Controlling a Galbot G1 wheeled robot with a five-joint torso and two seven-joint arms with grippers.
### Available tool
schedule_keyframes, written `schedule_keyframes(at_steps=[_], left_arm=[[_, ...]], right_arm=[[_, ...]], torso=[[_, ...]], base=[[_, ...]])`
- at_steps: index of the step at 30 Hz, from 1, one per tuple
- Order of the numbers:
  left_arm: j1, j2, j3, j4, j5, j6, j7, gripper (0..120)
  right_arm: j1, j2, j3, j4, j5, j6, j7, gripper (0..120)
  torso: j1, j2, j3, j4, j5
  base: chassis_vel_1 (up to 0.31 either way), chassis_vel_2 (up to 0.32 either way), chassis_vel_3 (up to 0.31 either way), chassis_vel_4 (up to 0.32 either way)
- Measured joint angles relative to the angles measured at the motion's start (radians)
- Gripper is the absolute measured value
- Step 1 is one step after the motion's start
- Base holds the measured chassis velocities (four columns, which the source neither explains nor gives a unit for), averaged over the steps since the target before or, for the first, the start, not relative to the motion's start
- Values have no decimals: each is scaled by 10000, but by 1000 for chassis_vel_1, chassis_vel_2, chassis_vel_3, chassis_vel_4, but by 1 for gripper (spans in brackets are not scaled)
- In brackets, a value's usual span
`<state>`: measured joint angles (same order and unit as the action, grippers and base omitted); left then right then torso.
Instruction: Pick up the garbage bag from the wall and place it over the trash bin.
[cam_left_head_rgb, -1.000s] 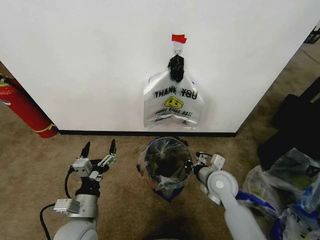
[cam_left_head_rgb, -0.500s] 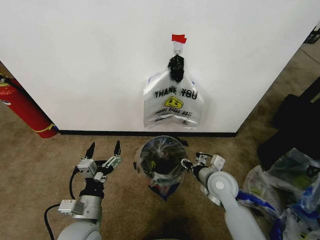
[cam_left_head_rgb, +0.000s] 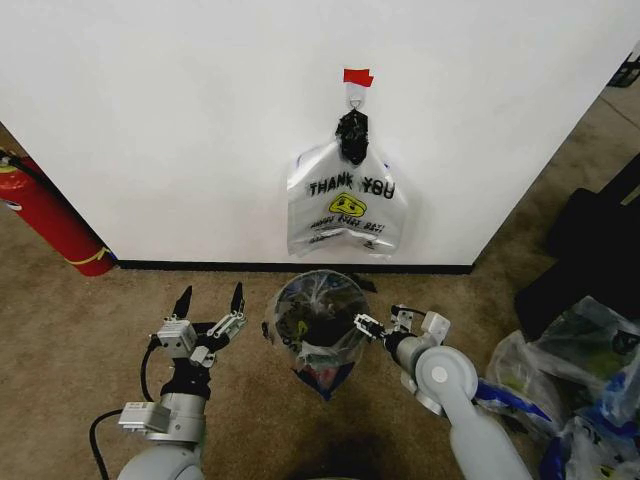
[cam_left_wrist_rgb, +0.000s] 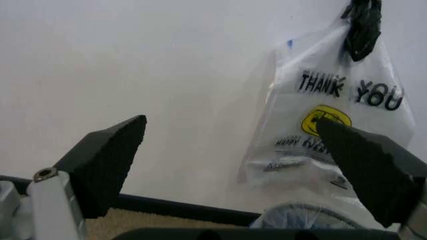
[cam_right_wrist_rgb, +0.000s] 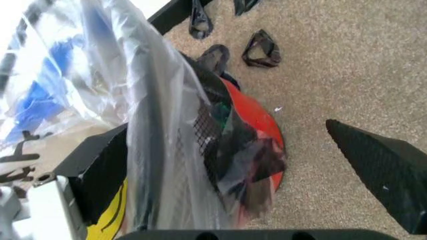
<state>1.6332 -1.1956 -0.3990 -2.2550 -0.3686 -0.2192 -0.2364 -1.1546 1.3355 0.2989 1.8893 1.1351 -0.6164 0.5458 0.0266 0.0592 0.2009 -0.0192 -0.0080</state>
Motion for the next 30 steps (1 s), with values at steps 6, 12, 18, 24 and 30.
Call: schedule_keyframes(at_steps=[6, 12, 18, 24, 30], left_arm=[[-106, 24, -34, -12, 33, 12, -10, 100], [-347, 32, -244, 106, 94, 99, -67, 100], [-610, -184, -535, 439, 622, 44, -270, 100], [-443, -290, -532, 384, 987, -127, -80, 100], [-127, -333, -433, 153, 1581, -454, 284, 100]], right_arm=[[-343, -114, -14, 272, -1702, 1136, -1519, 100], [-1297, -303, 375, 1532, -4709, 3764, -2881, 100], [-3038, -157, 1228, 2521, -8314, 7199, -3532, 100], [-5144, 279, 1878, 3439, -10302, 8743, -3579, 100], [-6326, 617, 2421, 4186, -10698, 9200, -3624, 100]], torso=[[0, 0, 0, 0, 1], [0, 0, 0, 1, -3], [0, 0, -1, 1, -2], [0, 0, 0, -2, 0], [0, 0, -1, 0, -1]], base=[[0, 0, 0, 0], [0, 0, 0, 0], [0, 0, 0, 0], [0, 0, 0, 0], [0, 0, 0, 0]])
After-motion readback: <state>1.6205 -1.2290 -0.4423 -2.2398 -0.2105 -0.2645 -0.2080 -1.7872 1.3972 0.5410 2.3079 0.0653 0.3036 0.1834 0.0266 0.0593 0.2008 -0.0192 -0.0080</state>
